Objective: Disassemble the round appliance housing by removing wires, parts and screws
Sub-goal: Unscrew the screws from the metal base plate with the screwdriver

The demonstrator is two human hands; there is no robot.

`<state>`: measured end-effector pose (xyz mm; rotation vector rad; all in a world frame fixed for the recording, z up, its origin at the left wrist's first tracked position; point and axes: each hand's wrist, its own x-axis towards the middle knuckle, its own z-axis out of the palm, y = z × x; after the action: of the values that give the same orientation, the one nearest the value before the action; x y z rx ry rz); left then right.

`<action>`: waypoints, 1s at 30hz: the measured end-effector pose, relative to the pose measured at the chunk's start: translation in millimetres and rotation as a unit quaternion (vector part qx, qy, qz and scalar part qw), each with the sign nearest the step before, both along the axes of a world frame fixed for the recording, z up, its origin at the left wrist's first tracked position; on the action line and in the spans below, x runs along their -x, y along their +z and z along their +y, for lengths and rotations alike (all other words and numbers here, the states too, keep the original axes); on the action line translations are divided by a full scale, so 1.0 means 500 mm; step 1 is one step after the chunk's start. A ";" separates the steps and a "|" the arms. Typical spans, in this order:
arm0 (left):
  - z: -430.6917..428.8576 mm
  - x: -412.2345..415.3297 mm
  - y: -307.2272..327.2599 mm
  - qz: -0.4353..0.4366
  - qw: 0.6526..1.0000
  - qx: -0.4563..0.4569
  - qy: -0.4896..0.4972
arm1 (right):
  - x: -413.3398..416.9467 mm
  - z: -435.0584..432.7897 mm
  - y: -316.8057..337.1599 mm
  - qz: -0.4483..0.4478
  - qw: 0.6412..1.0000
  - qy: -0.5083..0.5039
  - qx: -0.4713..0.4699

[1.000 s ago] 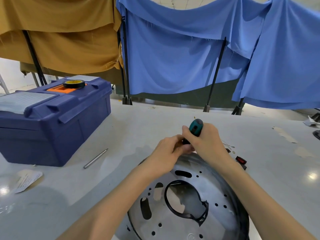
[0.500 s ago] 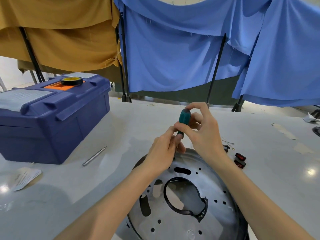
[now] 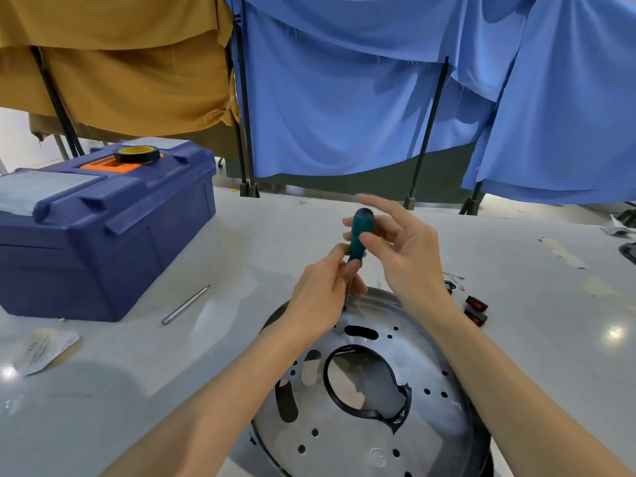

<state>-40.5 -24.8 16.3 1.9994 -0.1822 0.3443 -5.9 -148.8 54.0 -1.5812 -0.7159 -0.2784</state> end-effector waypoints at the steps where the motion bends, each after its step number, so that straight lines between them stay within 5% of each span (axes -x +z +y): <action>1: 0.000 -0.002 -0.001 0.000 1.000 -0.003 0.008 | 0.001 0.000 0.000 0.001 1.000 0.009 0.000; 30: 0.004 -0.001 0.003 -0.003 1.000 0.026 -0.003 | 0.000 0.004 -0.004 -0.011 0.999 -0.046 0.025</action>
<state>-39.8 -22.9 17.9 1.9462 -0.1804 0.3481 -5.6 -147.0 51.9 -1.6644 -0.6721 -0.3473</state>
